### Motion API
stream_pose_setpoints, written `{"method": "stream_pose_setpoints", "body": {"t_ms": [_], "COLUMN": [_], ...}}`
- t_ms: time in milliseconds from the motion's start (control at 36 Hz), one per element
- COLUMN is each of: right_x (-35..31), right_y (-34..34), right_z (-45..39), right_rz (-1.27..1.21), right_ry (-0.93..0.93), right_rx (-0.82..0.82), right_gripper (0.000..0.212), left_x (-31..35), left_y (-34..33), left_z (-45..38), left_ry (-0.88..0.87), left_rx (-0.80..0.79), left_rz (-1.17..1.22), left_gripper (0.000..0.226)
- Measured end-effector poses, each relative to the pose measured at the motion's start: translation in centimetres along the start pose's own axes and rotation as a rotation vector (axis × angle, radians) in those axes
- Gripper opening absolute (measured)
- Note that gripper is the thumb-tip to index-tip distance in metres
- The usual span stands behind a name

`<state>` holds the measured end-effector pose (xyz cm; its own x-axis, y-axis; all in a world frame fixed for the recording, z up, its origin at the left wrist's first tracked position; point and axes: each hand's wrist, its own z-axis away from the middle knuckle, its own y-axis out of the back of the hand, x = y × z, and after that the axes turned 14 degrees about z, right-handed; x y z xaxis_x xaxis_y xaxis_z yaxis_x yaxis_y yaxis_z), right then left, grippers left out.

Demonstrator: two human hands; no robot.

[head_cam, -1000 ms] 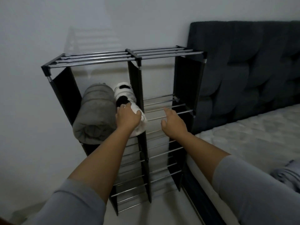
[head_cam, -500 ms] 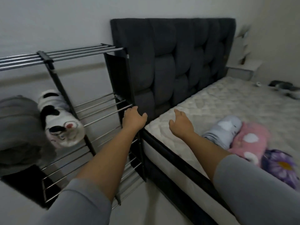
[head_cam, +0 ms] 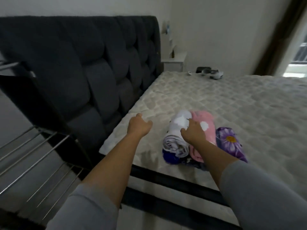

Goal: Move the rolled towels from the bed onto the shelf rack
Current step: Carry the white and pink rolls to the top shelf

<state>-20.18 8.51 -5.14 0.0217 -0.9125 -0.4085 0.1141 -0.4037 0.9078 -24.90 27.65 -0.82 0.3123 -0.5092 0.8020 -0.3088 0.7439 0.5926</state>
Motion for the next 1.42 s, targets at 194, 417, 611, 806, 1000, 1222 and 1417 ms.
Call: {"method": "stream_pose_setpoints", "body": {"t_ms": [194,417,611,806,1000,1222,1417], "right_x": [2.4,5.5,8.0,9.5,10.4,11.4,12.0], "right_y": [-1.0,-2.7,-3.4,-4.2,-6.6,-7.9,-8.9], "right_z": [-1.7,-3.2,-7.3,-12.6,-17.9,-21.8,-22.9], "right_rz": [-0.046,-0.008,0.017,-0.010,-0.043,0.045,0.072], "right_ry": [-0.207,-0.336,-0.402,-0.479,-0.519,-0.568,-0.535], "right_rx": [0.011,-0.024,-0.041,-0.133,-0.210,-0.290,-0.297], "right_gripper": [0.068,0.080,0.089,0.105,0.122,0.129,0.127], "left_x": [0.5,-0.3,-0.2,-0.4,0.0,-1.4,-2.5], "left_y": [-4.1,-9.4,-14.4,-19.4,-23.3,-26.8,-28.0], "left_z": [-4.2,-7.1,-10.3,-13.6,-16.5,-19.7,-20.6], "left_ry": [-0.024,0.038,0.087,0.231,0.434,0.465,0.448], "left_rx": [-0.167,-0.348,-0.439,-0.505,-0.524,-0.466,-0.430], "left_rz": [-0.036,-0.077,-0.129,-0.203,-0.114,-0.179,-0.212], "left_gripper": [0.070,0.075,0.089,0.112,0.128,0.157,0.152]}}
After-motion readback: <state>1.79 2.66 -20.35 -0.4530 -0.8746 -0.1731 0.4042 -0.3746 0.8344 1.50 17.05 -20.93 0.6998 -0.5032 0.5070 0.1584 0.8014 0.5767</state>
